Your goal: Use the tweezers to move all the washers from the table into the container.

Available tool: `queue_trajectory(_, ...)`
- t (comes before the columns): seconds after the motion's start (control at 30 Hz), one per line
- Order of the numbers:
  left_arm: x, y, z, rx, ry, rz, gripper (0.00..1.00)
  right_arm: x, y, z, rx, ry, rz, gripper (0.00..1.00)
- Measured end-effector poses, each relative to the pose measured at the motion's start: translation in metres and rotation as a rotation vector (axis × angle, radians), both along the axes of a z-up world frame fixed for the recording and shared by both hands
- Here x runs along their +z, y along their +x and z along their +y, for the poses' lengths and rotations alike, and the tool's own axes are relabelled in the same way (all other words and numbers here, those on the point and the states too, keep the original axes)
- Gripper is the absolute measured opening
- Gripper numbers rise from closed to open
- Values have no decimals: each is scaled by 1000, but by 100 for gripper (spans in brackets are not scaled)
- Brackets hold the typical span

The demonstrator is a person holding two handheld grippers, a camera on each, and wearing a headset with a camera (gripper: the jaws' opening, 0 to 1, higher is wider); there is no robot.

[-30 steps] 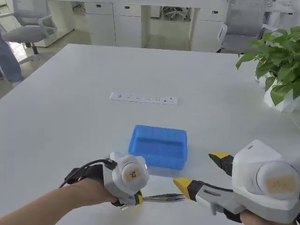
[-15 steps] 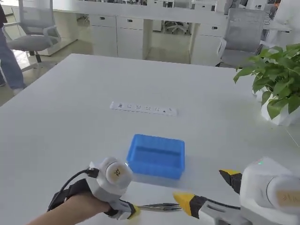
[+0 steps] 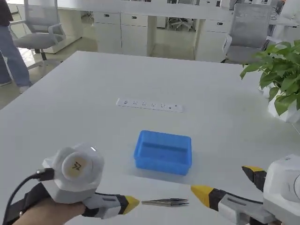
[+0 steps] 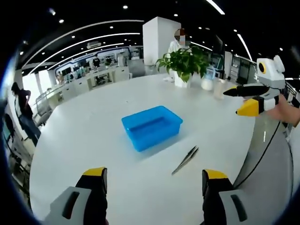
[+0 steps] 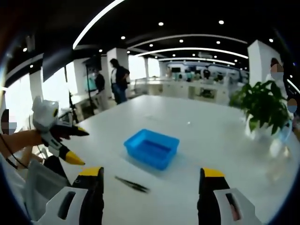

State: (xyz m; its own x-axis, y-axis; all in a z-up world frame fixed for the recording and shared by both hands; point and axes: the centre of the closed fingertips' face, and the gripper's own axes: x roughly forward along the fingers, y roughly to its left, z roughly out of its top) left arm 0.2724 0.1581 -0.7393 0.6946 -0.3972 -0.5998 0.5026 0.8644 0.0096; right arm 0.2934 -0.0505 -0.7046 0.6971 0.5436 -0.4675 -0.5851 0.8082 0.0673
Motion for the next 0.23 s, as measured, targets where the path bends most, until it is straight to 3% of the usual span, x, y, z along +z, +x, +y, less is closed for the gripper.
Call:
queue_trajectory(0.1,19,-3,7,33,-7,-29,96,-1,0,-1,-11,6,5,84)
queue_trajectory(0.13,32,-1,13,69,-15,-74,99,-2,0,-2,-15,4,8,84)
queue_trajectory(0.17,38,0,16,78,-18,-96,99,-2,0,-3,-16,1,9,85)
queue_trajectory(0.23,48,1,20,117,-54,-115,99,-4,0,-3,-19,-5,10,86)
